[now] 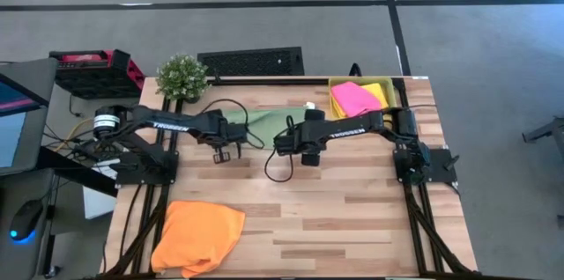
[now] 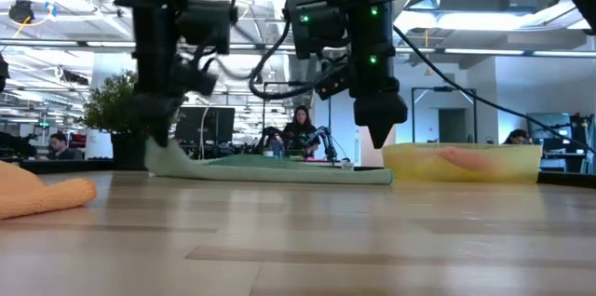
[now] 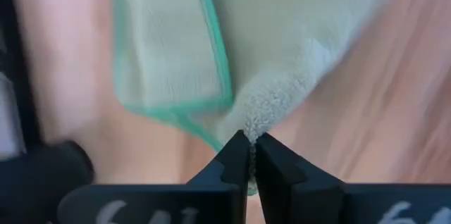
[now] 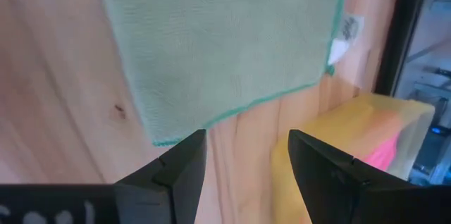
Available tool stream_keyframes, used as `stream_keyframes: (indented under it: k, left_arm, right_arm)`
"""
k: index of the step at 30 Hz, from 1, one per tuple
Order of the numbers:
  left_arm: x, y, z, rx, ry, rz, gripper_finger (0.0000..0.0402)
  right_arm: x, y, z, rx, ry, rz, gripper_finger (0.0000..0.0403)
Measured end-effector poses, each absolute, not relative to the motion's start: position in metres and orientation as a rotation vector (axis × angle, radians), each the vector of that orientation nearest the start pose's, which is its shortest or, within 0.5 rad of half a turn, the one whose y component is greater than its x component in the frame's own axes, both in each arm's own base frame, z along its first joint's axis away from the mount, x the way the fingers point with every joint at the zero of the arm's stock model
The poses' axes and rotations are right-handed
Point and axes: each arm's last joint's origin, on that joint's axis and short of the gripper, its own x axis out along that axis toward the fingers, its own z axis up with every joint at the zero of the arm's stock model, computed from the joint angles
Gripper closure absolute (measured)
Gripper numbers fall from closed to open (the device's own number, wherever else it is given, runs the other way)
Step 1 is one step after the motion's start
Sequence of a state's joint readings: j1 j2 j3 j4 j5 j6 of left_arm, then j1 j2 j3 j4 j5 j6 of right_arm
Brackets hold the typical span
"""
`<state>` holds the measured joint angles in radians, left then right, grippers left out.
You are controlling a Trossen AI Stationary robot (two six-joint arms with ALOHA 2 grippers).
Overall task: Fold microfiber towels
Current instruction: Fold the light green towel
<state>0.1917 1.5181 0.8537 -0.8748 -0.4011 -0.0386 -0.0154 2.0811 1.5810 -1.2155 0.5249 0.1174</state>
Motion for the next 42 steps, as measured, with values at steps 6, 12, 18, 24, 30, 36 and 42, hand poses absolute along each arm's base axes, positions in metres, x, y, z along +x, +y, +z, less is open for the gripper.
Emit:
stream_keyframes:
  k: [6,12,18,24,30,36,42]
  left_arm:
    - [0.254,0.06,0.194,0.201,1.448,0.451,0.0399]
    - [0.274,0.058,0.203,0.296,1.371,0.375,0.04]
    - [0.301,0.058,0.203,0.373,1.293,0.32,0.0401]
    - [0.329,0.061,0.209,0.446,1.221,0.286,0.0401]
    - [0.354,0.065,0.212,0.514,1.121,0.248,0.0401]
    - [0.379,0.068,0.197,0.56,1.029,0.214,0.0401]
    - [0.403,0.072,0.212,0.576,0.922,0.257,0.0401]
  right_arm:
    - [0.374,-0.025,0.18,-0.406,1.656,-0.612,0.0178]
    - [0.366,-0.025,0.203,-0.393,1.598,-0.661,0.0178]
    - [0.352,-0.025,0.249,-0.3,1.434,-0.705,0.0178]
    - [0.338,-0.018,0.281,-0.235,1.324,-0.665,0.0179]
    - [0.314,-0.011,0.291,-0.181,1.271,-0.597,0.0187]
    - [0.29,-0.005,0.305,-0.08,1.145,-0.604,0.0198]
    - [0.272,0.004,0.309,-0.064,1.096,-0.586,0.0207]
